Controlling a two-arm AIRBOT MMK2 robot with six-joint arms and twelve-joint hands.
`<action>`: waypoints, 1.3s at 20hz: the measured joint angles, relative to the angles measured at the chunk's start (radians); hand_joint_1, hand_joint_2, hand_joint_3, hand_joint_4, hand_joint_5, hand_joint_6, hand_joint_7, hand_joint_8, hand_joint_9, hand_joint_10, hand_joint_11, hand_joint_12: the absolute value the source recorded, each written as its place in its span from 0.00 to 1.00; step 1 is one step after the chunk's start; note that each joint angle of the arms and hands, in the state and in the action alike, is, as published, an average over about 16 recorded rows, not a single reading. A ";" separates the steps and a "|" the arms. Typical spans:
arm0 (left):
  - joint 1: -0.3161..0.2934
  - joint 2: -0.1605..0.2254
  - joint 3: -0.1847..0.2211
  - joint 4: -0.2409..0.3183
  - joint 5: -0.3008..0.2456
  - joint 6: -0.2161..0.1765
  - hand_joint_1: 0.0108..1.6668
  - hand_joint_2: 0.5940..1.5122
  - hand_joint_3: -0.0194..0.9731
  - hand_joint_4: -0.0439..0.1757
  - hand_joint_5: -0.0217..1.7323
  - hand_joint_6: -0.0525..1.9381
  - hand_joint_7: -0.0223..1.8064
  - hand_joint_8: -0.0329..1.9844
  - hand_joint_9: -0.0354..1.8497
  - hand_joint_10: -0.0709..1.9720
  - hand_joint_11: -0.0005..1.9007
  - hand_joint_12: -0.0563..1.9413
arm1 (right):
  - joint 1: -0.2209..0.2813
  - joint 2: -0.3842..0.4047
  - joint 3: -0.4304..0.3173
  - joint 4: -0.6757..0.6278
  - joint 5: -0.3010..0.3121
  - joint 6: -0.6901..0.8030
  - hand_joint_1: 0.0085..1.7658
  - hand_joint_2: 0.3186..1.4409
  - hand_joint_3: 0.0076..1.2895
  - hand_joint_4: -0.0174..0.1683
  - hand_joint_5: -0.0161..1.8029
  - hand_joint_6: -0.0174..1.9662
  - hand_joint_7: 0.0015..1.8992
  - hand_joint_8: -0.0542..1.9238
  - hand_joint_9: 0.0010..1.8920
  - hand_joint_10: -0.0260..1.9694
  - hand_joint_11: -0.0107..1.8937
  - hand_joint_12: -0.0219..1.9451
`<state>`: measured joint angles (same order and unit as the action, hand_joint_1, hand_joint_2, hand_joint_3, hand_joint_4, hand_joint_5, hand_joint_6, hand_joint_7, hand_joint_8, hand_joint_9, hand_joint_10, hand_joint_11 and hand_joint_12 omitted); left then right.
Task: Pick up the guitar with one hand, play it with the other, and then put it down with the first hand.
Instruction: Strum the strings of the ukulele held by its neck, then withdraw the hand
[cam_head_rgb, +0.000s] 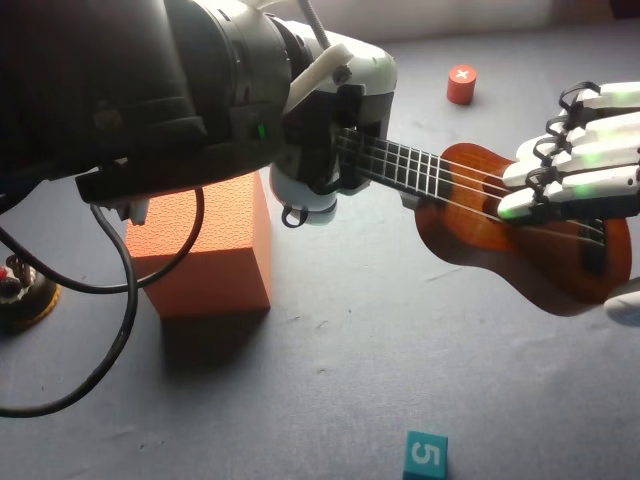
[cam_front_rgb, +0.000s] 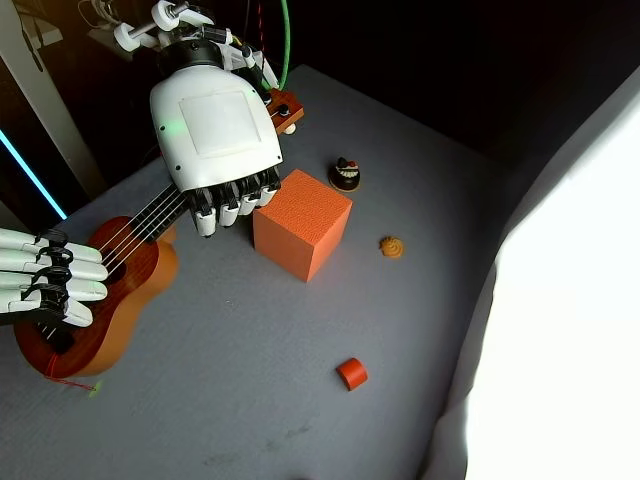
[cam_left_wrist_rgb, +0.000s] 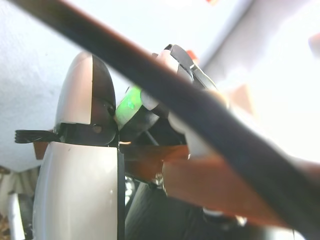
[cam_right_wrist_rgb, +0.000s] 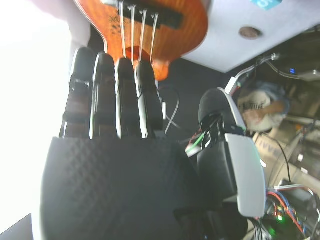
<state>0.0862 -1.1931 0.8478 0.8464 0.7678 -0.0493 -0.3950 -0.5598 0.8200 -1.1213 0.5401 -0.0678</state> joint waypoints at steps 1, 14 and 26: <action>0.000 0.000 0.000 0.000 0.000 0.000 0.87 0.53 0.01 0.17 0.70 0.94 0.73 0.99 0.75 0.97 0.74 0.99 | -0.001 0.001 0.000 -0.005 0.007 0.007 0.10 0.88 0.01 0.05 0.16 0.17 0.14 0.03 0.14 0.03 0.02 0.47; -0.007 0.000 -0.003 0.011 -0.008 -0.010 0.87 0.53 0.01 0.17 0.70 0.96 0.73 0.99 0.75 0.97 0.74 0.99 | 0.016 0.009 0.009 0.016 0.101 0.046 0.12 0.88 0.01 0.10 0.10 0.32 0.15 0.02 0.16 0.03 0.02 0.51; 0.015 0.019 -0.059 0.125 0.036 -0.199 0.87 0.54 0.00 0.17 0.70 0.97 0.72 0.99 0.75 0.97 0.74 0.99 | 0.029 0.010 0.049 0.451 0.078 -0.243 0.11 0.88 0.01 0.09 0.12 0.15 0.15 0.02 0.15 0.03 0.02 0.47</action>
<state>0.1013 -1.1736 0.7893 0.9712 0.8040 -0.2485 -0.3659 -0.5498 0.8688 -0.6700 0.6181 -0.3110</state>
